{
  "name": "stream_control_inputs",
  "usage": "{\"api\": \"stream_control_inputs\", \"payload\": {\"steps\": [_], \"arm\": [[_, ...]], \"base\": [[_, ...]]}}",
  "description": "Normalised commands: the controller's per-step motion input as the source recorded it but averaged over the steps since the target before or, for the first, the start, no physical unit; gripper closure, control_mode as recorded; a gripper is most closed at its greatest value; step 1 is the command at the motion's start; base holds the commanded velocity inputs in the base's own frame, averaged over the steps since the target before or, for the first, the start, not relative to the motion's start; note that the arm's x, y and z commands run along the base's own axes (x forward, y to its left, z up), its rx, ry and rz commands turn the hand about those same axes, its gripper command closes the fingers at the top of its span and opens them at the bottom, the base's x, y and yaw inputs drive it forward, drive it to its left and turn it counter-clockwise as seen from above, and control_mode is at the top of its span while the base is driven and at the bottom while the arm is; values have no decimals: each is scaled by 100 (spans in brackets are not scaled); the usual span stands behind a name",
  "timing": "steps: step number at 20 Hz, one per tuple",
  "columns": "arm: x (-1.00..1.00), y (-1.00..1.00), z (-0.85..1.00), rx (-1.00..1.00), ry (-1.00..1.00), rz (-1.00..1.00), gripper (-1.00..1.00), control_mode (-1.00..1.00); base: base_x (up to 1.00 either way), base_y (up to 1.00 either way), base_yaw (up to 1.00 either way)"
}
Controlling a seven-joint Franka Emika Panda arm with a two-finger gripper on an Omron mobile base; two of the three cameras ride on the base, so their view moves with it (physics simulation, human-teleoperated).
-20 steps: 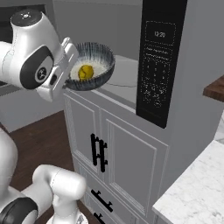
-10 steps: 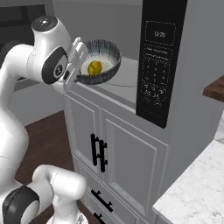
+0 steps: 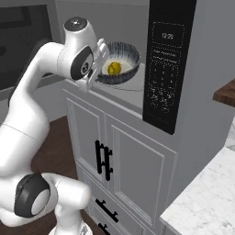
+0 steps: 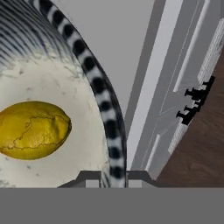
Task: Pick the lemon from the sink and place it in the bowl. Then pick the bowl and place it in the microwave. Then close the microwave door and press the start button.
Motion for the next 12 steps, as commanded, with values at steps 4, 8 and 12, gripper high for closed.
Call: {"api": "stream_control_inputs", "payload": {"steps": [4, 8, 12], "arm": [[54, -27, -22, 0, 0, 0, 100, -100], [47, -16, -37, 0, 0, 0, 100, -100], [47, -13, -31, 0, 0, 0, 100, -100]], "base": [[0, 0, 0], [0, 0, 0], [0, 0, 0]]}}
